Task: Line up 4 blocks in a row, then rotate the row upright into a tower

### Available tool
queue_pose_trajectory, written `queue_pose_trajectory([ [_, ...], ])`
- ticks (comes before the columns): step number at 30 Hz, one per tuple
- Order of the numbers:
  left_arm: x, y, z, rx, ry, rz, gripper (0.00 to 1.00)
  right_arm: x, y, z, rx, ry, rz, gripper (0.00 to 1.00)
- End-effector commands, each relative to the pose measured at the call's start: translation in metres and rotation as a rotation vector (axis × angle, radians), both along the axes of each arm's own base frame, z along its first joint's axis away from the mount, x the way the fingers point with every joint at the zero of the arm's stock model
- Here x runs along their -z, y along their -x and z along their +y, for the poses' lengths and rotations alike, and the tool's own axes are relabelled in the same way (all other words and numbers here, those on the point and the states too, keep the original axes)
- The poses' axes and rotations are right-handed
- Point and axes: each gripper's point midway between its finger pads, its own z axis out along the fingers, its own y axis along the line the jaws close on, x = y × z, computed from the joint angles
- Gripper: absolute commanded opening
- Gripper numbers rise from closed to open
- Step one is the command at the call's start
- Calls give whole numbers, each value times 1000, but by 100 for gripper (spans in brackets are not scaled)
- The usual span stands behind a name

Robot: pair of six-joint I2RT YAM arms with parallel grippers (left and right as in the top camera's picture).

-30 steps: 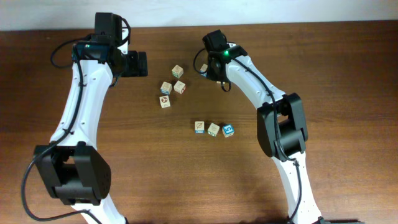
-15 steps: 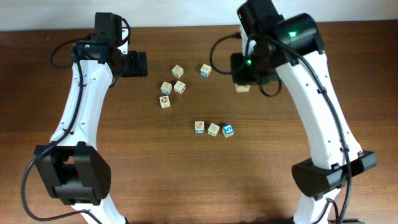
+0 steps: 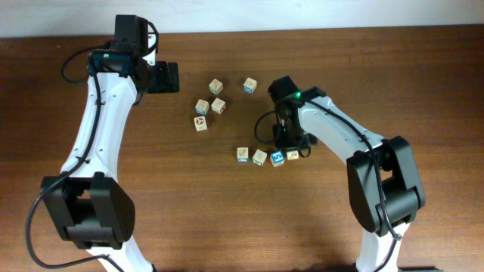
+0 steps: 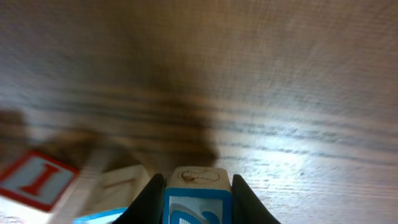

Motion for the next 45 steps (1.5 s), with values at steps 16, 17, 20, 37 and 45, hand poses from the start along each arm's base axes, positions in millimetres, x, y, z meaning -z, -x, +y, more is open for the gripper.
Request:
queue_pose_trajectory([
  [16,0,-4,1,-18,-1,-5,99,1,18,30,207,-191,93,32],
  [17,0,-4,1,-18,0,-5,99,1,21,29,185,-185,104,32],
  [20,0,-4,1,-18,-1,-5,99,1,29,27,147,-174,134,42],
  [37,0,-4,1,-18,-1,-5,99,-118,44,-4,229,-147,-124,42],
  [45,0,-4,1,-18,-1,-5,99,-17,61,17,358,-235,25,25],
])
